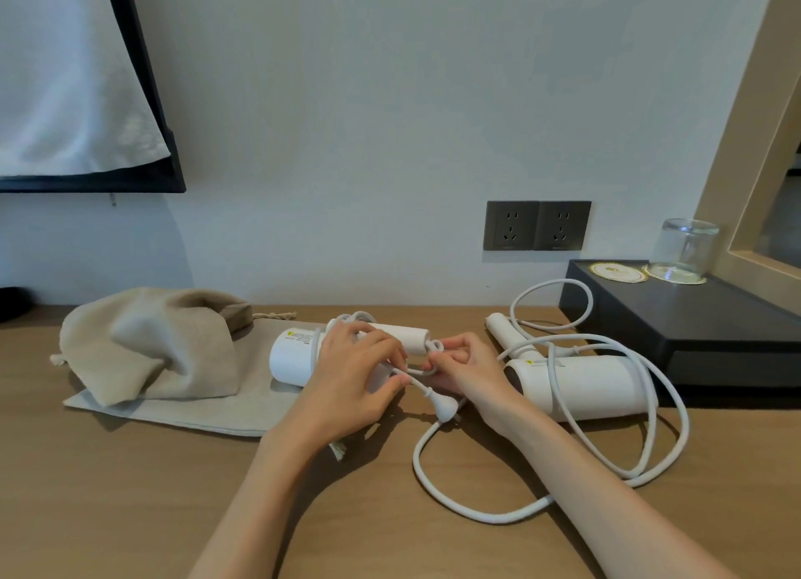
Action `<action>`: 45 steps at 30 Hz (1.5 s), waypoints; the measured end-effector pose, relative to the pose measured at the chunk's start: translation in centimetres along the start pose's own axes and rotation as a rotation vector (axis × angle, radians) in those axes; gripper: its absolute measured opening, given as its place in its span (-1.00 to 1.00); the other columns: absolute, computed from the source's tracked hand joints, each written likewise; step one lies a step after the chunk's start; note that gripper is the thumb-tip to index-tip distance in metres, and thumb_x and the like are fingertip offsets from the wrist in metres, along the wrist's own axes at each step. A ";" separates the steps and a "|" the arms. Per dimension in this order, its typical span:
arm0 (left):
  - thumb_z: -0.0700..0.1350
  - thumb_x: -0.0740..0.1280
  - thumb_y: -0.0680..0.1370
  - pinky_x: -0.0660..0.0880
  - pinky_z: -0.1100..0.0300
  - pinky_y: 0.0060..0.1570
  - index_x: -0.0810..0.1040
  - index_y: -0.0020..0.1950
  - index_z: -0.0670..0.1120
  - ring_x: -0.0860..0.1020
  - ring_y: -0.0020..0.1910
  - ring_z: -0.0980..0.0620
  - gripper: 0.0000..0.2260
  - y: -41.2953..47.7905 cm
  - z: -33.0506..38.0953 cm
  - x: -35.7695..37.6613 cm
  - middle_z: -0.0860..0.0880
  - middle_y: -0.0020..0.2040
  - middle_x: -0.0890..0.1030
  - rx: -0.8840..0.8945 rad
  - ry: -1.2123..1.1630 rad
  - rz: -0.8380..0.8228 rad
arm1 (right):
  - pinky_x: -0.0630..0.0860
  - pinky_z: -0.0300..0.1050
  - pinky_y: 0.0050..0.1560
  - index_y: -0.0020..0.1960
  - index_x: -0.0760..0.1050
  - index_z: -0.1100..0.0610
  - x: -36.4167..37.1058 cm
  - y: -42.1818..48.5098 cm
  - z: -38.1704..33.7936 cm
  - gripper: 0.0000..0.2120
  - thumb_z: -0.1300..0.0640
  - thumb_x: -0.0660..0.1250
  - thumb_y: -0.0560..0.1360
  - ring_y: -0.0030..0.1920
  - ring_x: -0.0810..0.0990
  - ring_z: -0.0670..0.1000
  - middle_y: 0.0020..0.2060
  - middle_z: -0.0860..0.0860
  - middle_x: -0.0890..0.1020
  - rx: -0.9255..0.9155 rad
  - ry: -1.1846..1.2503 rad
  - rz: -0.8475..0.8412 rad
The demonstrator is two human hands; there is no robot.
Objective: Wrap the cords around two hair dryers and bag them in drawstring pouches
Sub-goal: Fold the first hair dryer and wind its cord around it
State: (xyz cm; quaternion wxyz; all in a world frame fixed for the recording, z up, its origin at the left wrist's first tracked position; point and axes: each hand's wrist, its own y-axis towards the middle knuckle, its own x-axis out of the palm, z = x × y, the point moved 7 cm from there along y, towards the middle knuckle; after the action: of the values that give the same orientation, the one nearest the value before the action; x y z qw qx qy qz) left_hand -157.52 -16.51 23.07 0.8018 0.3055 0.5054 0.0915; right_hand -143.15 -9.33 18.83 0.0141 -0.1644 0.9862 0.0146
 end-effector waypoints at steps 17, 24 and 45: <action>0.29 0.25 0.41 0.10 0.01 0.36 0.52 -0.20 0.07 0.36 0.29 0.07 -0.70 -0.8 0.3 -1.3 0.25 0.00 0.56 -0.047 -0.072 0.247 | 0.58 -0.27 -0.14 0.17 0.34 0.18 1.0 -0.5 -1.4 -0.81 0.16 0.24 0.59 -0.14 0.63 -0.07 -0.07 0.11 0.62 -0.202 -0.011 -0.039; 0.18 0.27 0.45 0.22 0.14 0.36 0.58 -0.09 -0.02 0.47 -0.02 0.23 -0.71 -1.0 1.0 -1.8 0.15 -0.13 0.63 -0.090 -0.188 0.335 | 0.49 -0.32 -0.12 0.15 0.37 0.11 0.2 -0.4 -1.0 -0.83 0.13 0.25 0.58 -0.02 0.59 -0.11 0.03 -0.01 0.59 -0.176 0.012 0.065; 0.11 0.48 0.38 0.45 -0.16 0.14 0.29 -0.24 0.10 0.50 -0.14 0.11 -0.65 -0.3 2.8 -1.1 0.11 -0.19 0.65 -0.085 0.083 0.294 | 0.46 -0.38 -0.23 0.05 0.38 0.08 -0.5 -1.0 -1.5 -0.92 0.13 0.26 0.58 -0.16 0.56 -0.16 -0.17 -0.13 0.53 -0.312 -0.204 0.293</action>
State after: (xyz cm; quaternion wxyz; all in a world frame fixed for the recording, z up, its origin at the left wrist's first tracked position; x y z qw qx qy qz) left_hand -155.68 -18.40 24.60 0.7703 0.3381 0.4836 0.2419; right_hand -142.38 -10.15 20.28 0.0857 -0.0172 0.9788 0.1852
